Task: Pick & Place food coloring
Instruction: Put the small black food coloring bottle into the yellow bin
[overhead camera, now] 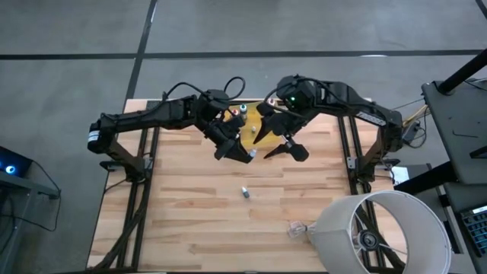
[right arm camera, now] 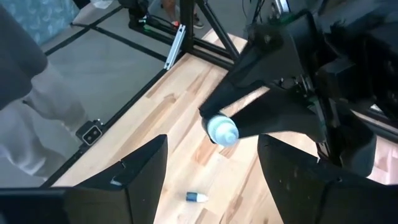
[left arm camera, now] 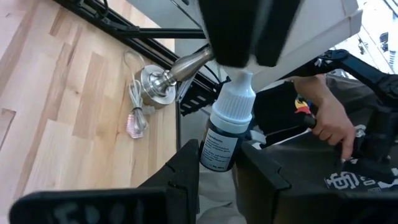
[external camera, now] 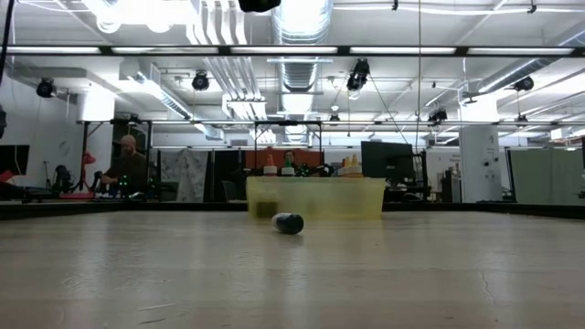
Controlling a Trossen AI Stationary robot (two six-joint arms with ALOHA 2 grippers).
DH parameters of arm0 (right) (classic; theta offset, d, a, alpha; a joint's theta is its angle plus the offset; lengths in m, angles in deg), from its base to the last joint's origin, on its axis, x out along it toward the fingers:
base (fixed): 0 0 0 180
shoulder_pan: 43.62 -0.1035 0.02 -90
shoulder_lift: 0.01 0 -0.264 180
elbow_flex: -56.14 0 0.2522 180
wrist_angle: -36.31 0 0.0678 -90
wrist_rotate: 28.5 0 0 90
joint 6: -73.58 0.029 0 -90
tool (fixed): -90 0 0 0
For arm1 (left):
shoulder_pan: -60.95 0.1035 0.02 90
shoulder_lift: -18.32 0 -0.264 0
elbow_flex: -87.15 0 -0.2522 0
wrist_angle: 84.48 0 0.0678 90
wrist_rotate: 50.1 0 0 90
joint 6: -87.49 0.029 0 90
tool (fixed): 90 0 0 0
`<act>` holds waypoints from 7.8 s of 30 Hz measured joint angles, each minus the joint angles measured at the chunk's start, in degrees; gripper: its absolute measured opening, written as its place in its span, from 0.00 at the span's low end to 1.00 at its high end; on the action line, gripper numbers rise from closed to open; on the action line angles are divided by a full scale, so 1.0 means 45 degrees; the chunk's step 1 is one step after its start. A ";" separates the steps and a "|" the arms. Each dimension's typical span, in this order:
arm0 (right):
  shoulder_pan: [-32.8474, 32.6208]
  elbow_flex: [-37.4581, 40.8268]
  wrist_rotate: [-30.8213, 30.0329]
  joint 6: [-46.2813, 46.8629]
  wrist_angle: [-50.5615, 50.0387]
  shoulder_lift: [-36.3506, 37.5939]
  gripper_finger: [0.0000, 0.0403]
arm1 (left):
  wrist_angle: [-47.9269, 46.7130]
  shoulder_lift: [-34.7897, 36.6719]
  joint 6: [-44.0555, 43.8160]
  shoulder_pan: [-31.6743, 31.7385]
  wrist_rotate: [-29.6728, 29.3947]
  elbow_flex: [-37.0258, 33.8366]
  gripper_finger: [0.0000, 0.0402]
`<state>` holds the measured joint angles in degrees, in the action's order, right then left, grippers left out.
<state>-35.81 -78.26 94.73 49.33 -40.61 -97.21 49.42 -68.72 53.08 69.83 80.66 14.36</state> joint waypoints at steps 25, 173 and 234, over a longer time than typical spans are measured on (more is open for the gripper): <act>-0.0379 0.0000 0.0077 0.0015 0.0452 -0.0288 0.57 | 0.0141 0.0000 0.0044 0.0000 0.0165 0.0000 0.17; -0.0452 0.0517 0.0656 0.0359 0.0773 -0.0769 0.14 | 0.0166 -0.0801 -0.1238 0.0418 0.3050 -0.0199 0.16; 0.0595 0.0597 -0.0830 0.2494 0.0199 -0.0931 0.14 | -0.4502 0.3970 0.4296 0.1841 -0.4042 -0.0194 0.38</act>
<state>-33.13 -75.58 91.00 60.56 -39.71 -101.40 29.16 -50.86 72.41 78.11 62.47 13.49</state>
